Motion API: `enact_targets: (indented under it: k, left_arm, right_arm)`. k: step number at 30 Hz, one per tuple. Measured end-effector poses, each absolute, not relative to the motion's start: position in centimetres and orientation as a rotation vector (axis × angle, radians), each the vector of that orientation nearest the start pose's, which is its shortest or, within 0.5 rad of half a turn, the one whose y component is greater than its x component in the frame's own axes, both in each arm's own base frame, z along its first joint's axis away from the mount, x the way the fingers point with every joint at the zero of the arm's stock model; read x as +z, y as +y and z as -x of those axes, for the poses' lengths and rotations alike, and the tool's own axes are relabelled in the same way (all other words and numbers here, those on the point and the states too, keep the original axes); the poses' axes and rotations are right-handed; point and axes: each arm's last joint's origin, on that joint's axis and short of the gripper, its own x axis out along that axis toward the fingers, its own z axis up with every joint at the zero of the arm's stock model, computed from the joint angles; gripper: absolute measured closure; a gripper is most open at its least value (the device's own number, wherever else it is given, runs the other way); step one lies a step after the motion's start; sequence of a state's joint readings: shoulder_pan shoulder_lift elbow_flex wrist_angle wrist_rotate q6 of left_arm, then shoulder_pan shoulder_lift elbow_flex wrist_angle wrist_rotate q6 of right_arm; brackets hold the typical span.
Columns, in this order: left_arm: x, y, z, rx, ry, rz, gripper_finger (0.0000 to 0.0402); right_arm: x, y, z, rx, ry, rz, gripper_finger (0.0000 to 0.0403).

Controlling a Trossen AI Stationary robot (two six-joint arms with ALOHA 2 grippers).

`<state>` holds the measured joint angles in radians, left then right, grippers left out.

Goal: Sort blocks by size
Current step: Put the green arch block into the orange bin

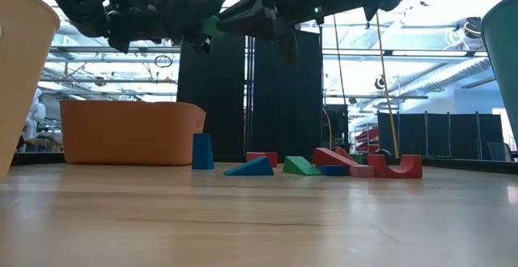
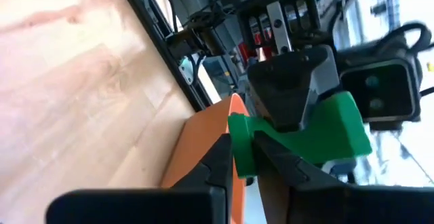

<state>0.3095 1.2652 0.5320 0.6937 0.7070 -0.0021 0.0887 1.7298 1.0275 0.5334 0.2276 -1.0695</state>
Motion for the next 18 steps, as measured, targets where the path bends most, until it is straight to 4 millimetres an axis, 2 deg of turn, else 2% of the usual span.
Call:
enact_targets:
  k: [6,11,14,18]
  left_arm:
    - [23.2,7.0,-24.3,-0.34,0.045,0.063,0.0282]
    - [22.7,8.0,-24.1,-0.232,0.093,0.092,0.028]
    - [22.4,8.6,-23.9,-0.171,0.122,0.107,0.028]
    - [22.4,9.3,-23.3,-0.115,0.153,0.127,0.0279]
  right_arm:
    - [23.5,2.5,-38.1,-0.114,0.253,0.926,0.0344]
    - [23.5,2.0,-37.9,-0.25,0.334,0.933,0.0323]
    - [24.2,1.8,-37.5,-0.314,0.345,0.929,0.0309]
    - [24.7,1.1,-37.1,-0.389,0.367,0.844,0.0294]
